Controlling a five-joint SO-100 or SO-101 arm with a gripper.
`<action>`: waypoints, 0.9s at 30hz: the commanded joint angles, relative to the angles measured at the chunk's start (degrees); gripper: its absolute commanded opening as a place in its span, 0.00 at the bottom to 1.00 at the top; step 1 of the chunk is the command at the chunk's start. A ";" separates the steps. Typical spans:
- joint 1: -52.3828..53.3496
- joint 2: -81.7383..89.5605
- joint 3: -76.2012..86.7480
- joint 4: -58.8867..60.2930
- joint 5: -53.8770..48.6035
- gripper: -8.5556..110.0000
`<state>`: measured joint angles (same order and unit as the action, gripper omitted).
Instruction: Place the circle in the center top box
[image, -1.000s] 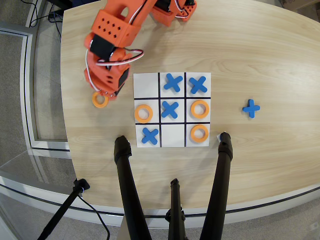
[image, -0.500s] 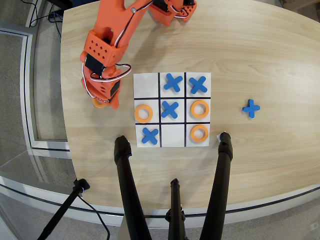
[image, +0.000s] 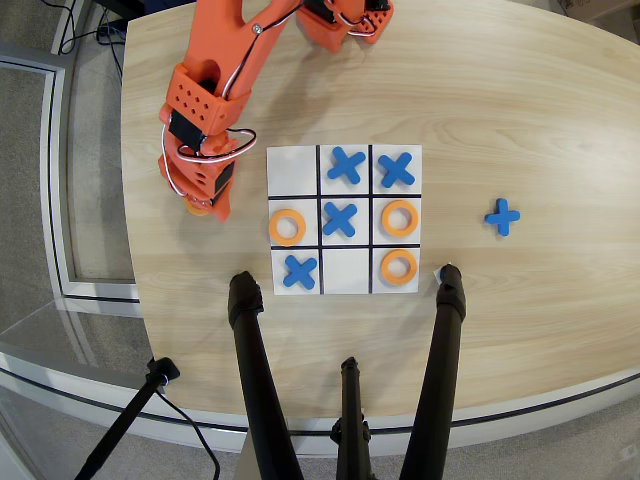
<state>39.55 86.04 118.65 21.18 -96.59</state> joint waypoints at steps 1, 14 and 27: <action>0.35 -0.53 -0.26 -1.05 -0.35 0.26; -0.44 -4.13 4.48 -7.65 -0.35 0.26; -0.62 -3.52 9.76 -11.87 -0.53 0.09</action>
<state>38.85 82.35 126.74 10.63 -96.68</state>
